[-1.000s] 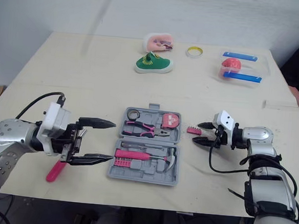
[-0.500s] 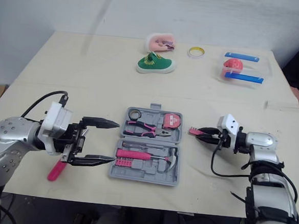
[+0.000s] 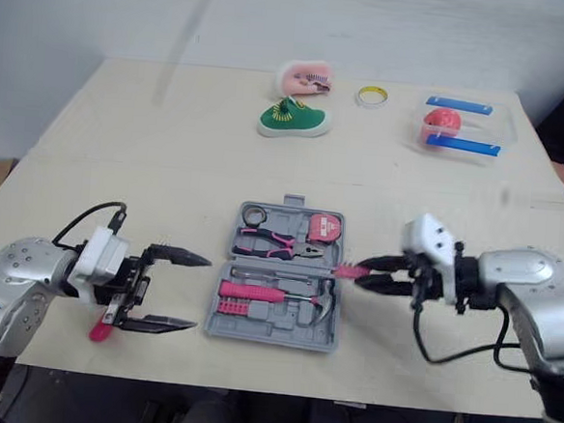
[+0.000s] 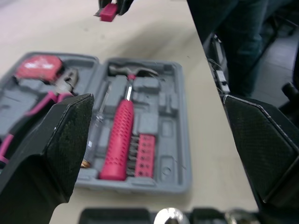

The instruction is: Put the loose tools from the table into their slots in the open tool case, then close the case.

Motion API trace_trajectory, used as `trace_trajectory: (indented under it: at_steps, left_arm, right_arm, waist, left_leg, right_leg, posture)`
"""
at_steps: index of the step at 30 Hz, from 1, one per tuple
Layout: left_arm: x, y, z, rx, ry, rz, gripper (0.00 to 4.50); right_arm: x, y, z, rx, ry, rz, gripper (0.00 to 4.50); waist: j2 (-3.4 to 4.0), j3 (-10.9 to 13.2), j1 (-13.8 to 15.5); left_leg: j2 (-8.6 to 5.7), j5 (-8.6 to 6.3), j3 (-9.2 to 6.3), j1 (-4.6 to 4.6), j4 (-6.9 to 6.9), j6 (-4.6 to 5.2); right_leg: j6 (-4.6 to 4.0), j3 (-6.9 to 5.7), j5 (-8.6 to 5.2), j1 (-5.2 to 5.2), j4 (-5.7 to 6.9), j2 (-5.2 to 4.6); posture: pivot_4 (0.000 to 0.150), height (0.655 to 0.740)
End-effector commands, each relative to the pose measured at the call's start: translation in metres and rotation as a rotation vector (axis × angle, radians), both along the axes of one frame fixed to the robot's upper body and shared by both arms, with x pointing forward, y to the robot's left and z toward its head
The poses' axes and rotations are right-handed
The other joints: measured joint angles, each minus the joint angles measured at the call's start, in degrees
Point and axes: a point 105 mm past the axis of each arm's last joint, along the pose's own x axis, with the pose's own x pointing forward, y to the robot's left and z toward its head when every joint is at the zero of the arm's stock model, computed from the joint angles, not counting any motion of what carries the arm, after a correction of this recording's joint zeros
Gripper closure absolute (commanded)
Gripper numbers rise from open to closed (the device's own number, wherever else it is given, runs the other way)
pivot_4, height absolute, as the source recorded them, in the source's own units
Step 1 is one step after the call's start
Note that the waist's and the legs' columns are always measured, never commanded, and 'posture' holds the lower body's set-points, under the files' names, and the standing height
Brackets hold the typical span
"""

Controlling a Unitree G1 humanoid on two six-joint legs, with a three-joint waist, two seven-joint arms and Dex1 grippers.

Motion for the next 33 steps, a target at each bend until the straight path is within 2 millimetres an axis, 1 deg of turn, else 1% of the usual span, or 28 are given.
trace_trajectory:
  at_steps: [1,4,7,10,14,17,19,24,30,33]
  left_arm:
    - [0.0,0.001,0.001,0.032,-0.038,-0.011,0.0]
    - [0.0,-0.001,0.001,0.031,-0.028,-0.005,0.0]
    - [-0.003,-0.004,0.002,0.03,-0.025,0.005,0.0]
    - [-0.004,-0.007,0.002,0.028,-0.026,0.012,0.0]
    - [-0.006,-0.01,0.003,0.027,-0.023,0.019,0.0]
    - [-0.006,-0.014,0.005,0.023,-0.03,0.039,0.0]
    - [-0.007,-0.016,0.006,0.023,-0.028,0.047,0.0]
    - [-0.012,-0.02,0.007,0.024,-0.018,0.065,0.0]
    - [-0.016,-0.021,0.008,0.027,-0.003,0.078,0.0]
    - [-0.016,-0.019,0.008,0.031,0.001,0.09,0.0]
  right_arm:
    - [-0.03,0.027,-0.001,-0.037,0.092,0.077,3.78]
    - [-0.032,0.035,-0.012,-0.106,0.11,0.058,3.78]
    - [-0.029,0.045,-0.021,-0.147,0.102,0.032,3.78]
    - [-0.023,0.054,-0.023,-0.14,0.098,0.006,3.78]
    - [-0.022,0.062,-0.024,-0.146,0.092,0.011,3.78]
    - [-0.022,0.071,-0.029,-0.177,0.09,0.039,3.78]
    - [-0.019,0.076,-0.032,-0.187,0.089,0.034,3.78]
    - [-0.013,0.08,-0.039,-0.234,0.086,0.021,3.78]
    - [-0.01,0.079,-0.047,-0.297,0.078,0.022,3.78]
    - [-0.006,0.084,-0.047,-0.299,0.069,0.016,3.78]
  waist:
    - [-0.03,0.0,0.0]
    - [-0.04,0.0,0.0]
    - [-0.08,0.0,0.0]
    - [-0.09,0.1,-0.2]
    - [-0.09,0.1,-0.1]
    - [-0.1,0.1,-0.1]
    - [-0.12,0.1,-0.2]
    - [-0.14,0.1,-0.2]
    - [-0.15,0.1,-0.2]
    - [-0.15,0.1,-0.3]
  left_leg:
    - [0.0,-0.03,0.0,0.0,0.02,0.05]
    - [-0.02,-0.11,-0.01,0.01,0.01,0.19]
    - [-0.02,-0.11,-0.02,-0.01,-0.01,0.2]
    - [-0.02,-0.11,-0.02,-0.09,-0.01,0.19]
    - [-0.01,-0.09,-0.02,-0.15,-0.01,0.17]
    - [-0.01,-0.09,-0.02,-0.19,0.0,0.18]
    - [-0.02,-0.1,-0.02,-0.2,0.02,0.19]
    - [-0.02,-0.09,-0.02,-0.27,0.01,0.18]
    - [-0.02,-0.09,-0.02,-0.31,0.01,0.17]
    - [-0.02,-0.08,-0.02,-0.3,0.01,0.17]
  right_leg:
    - [0.0,0.01,0.0,0.01,0.01,-0.01]
    - [0.0,0.01,0.0,0.0,0.01,-0.03]
    - [0.0,0.0,0.0,-0.02,-0.03,-0.04]
    - [-0.01,0.01,0.0,-0.1,-0.04,-0.04]
    - [-0.01,0.01,-0.01,-0.2,0.03,-0.03]
    - [-0.01,0.0,-0.01,-0.23,0.04,-0.03]
    - [-0.01,0.01,0.0,-0.23,0.04,-0.04]
    - [-0.01,0.01,-0.01,-0.33,0.07,-0.04]
    - [-0.01,0.02,-0.01,-0.38,0.09,-0.04]
    - [-0.02,0.02,-0.01,-0.39,0.1,-0.04]
  posture:
    - [0.15,0.74]
    - [0.15,0.74]
    - [0.15,0.74]
    - [0.15,0.74]
    - [0.15,0.74]
    - [0.15,0.74]
    - [0.15,0.74]
    - [0.15,0.74]
    - [0.15,0.74]
    - [0.15,0.74]
